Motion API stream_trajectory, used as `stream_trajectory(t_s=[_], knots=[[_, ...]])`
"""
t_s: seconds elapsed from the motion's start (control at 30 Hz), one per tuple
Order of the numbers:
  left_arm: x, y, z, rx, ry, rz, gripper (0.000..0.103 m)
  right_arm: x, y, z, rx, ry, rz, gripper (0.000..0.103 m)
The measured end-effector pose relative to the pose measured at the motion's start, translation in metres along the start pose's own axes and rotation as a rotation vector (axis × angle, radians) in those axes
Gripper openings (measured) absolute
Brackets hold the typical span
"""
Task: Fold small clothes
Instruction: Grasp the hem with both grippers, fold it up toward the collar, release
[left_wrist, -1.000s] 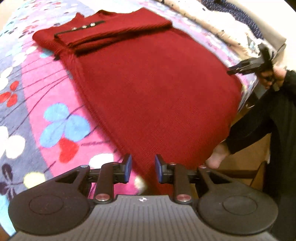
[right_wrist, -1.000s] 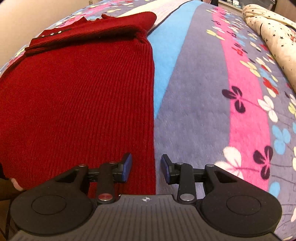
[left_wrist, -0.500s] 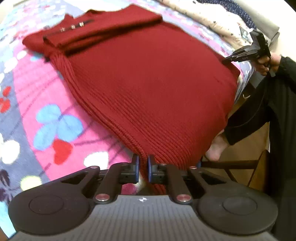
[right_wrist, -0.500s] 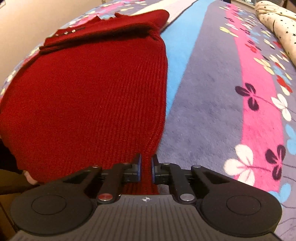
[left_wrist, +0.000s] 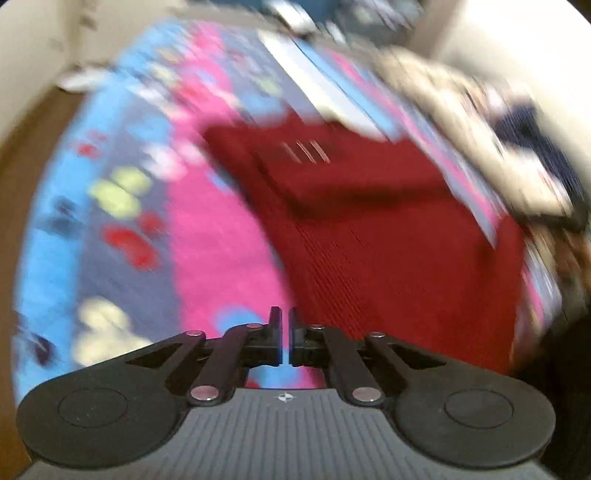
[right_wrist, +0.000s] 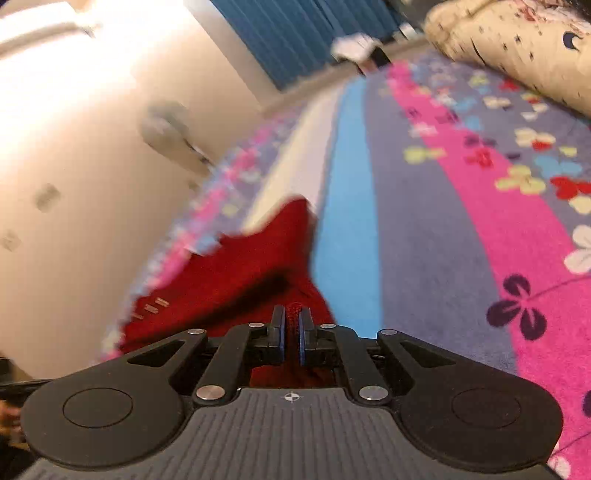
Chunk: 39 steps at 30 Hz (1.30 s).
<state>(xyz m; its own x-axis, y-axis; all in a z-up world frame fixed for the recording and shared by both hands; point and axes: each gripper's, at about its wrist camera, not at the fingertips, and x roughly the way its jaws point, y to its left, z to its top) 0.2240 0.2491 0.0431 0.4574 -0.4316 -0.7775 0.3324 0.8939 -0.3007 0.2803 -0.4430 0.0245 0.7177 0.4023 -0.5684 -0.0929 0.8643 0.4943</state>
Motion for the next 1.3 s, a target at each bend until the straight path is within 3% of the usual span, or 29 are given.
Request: stream_trajectory(t_s=[0.13,0.27,0.4,0.5,0.57,0.63,0.7,0.77,0.83,0.9,0.97,1.1,1.23,1.3], knots=[[0.015,-0.031,-0.025,0.149,0.141,-0.131,0.026,0.017,0.012,-0.001,-0.046,0.049,-0.032,0.007],[0.032,-0.038,-0.048,0.205,0.264,-0.14,0.026,0.02,0.015,0.0,-0.086,0.066,-0.046,0.007],[0.032,-0.043,-0.054,0.206,0.267,-0.214,0.026,0.017,0.013,-0.002,-0.086,0.063,-0.041,0.008],[0.04,-0.055,-0.06,0.266,0.297,-0.203,0.026,0.013,0.013,-0.003,-0.096,0.068,-0.039,0.008],[0.042,-0.056,-0.053,0.284,0.289,-0.209,0.011,0.009,0.013,-0.004,-0.105,0.069,-0.033,0.008],[0.039,-0.055,-0.049,0.298,0.261,-0.23,0.008,0.004,0.013,-0.005,-0.118,0.07,-0.023,0.008],[0.023,-0.048,-0.04,0.285,0.185,-0.265,0.007,-0.003,0.012,-0.004,-0.123,0.062,0.01,0.007],[-0.001,-0.031,-0.024,0.199,0.039,-0.291,0.006,-0.015,0.005,0.003,-0.06,-0.002,0.083,0.007],[-0.02,-0.005,-0.006,0.067,-0.134,-0.26,0.006,-0.023,-0.007,0.012,0.053,-0.085,0.153,0.007],[-0.026,0.025,0.008,-0.124,-0.248,-0.177,0.006,-0.016,-0.013,0.017,0.116,-0.125,0.129,0.007],[-0.018,0.036,0.017,-0.199,-0.248,-0.113,0.006,-0.001,-0.018,0.02,0.16,-0.11,0.046,0.007],[0.009,0.025,0.029,-0.162,-0.152,0.055,0.006,0.036,-0.022,0.025,0.185,-0.035,-0.111,0.011],[0.004,0.04,0.032,-0.232,-0.175,0.158,0.007,0.047,-0.019,0.028,0.153,-0.02,-0.158,0.013],[-0.003,0.046,0.03,-0.222,-0.186,0.16,0.007,0.041,-0.018,0.03,0.14,-0.04,-0.162,0.013]])
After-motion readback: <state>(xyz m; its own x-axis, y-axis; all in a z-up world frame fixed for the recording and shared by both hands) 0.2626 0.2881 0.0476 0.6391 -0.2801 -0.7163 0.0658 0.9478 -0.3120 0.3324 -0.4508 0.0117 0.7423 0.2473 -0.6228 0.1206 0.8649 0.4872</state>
